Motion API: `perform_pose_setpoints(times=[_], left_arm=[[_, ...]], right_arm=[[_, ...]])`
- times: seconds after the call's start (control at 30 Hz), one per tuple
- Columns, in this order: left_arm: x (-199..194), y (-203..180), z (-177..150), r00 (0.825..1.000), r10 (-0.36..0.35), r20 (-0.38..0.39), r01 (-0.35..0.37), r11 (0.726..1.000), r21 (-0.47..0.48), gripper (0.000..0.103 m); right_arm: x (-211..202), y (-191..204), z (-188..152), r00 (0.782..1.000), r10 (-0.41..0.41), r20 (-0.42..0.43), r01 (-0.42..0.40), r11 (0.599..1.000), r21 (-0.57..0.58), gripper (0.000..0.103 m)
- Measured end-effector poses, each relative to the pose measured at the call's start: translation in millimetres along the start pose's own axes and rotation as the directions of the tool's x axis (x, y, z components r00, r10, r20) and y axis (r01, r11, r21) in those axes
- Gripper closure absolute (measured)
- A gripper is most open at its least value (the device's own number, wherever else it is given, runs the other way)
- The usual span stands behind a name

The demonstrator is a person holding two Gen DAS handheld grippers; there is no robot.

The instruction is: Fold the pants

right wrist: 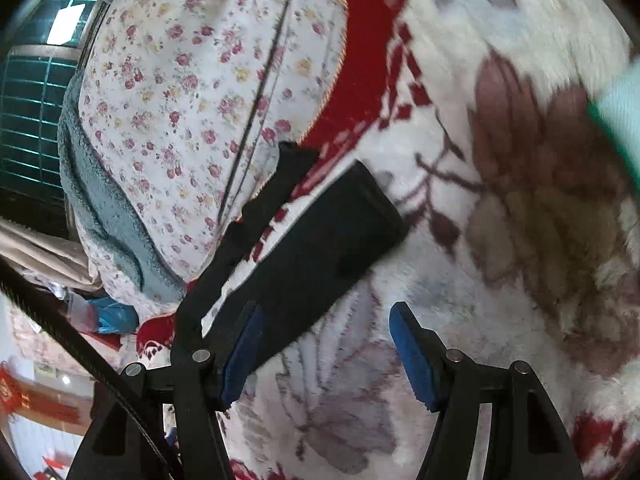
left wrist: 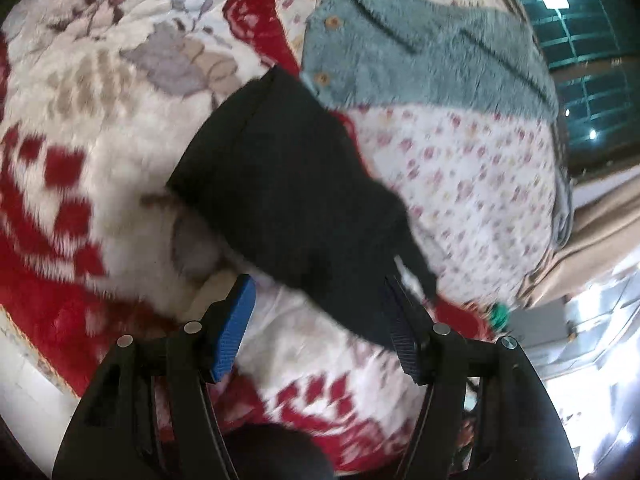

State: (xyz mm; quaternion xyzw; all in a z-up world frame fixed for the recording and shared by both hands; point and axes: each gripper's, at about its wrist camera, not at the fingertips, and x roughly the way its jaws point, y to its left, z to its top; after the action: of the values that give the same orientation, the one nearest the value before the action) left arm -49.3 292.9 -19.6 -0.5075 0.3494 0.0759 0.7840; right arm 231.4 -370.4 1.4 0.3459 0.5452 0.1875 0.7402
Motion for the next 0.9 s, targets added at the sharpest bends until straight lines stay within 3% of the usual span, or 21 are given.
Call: perform_pose_setpoints(times=[0.13,0.2,0.23,0.3,0.33,0.4,0.6,0.67,0.83,0.9], left_arm=[[19,9,2,0.998,0.049,0.029,-0.049,0.999,-0.009,0.04],[24,10,6,0.998,0.05,0.037,-0.05,0.999,-0.014,0.04],[24,12,7,0.999,0.033,0.043,-0.032,0.999,-0.032,0.04],[21,19,6,0.999,-0.007,0.051,0.011,0.998,-0.07,0.04],[17,23,6,0.998,-0.04,0.056,0.045,0.995,-0.091,0.04],[12,32,4,0.992,-0.112,0.064,0.12,0.983,-0.137,0.04],[15,33,9,0.971,-0.229,0.064,0.237,0.95,-0.204,0.034],[24,26,14,0.974,-0.22,0.043,0.225,0.954,-0.197,0.034],[41,13,28,0.987,-0.157,0.035,0.161,0.971,-0.177,0.033],[43,11,31,0.99,-0.133,0.046,0.139,0.974,-0.177,0.033]], right_arm=[[24,-22,14,0.989,0.149,0.017,-0.15,0.985,0.084,0.048],[41,-22,25,0.986,0.168,-0.008,-0.167,0.982,0.083,0.048],[52,-24,29,0.989,0.141,-0.033,-0.137,0.984,0.11,0.05],[57,-22,34,0.982,0.19,-0.021,-0.185,0.974,0.129,0.055],[55,-17,36,0.978,0.208,0.006,-0.207,0.972,0.11,0.065],[45,-2,37,0.965,0.253,0.064,-0.254,0.967,0.006,0.067],[57,-4,32,0.99,0.14,0.014,-0.139,0.99,-0.019,0.07],[63,-11,33,0.996,0.088,-0.002,-0.088,0.996,-0.003,0.07],[66,-11,33,0.998,0.068,-0.002,-0.068,0.998,-0.019,0.071],[67,-7,33,0.999,0.048,-0.001,-0.048,0.997,-0.052,0.076]])
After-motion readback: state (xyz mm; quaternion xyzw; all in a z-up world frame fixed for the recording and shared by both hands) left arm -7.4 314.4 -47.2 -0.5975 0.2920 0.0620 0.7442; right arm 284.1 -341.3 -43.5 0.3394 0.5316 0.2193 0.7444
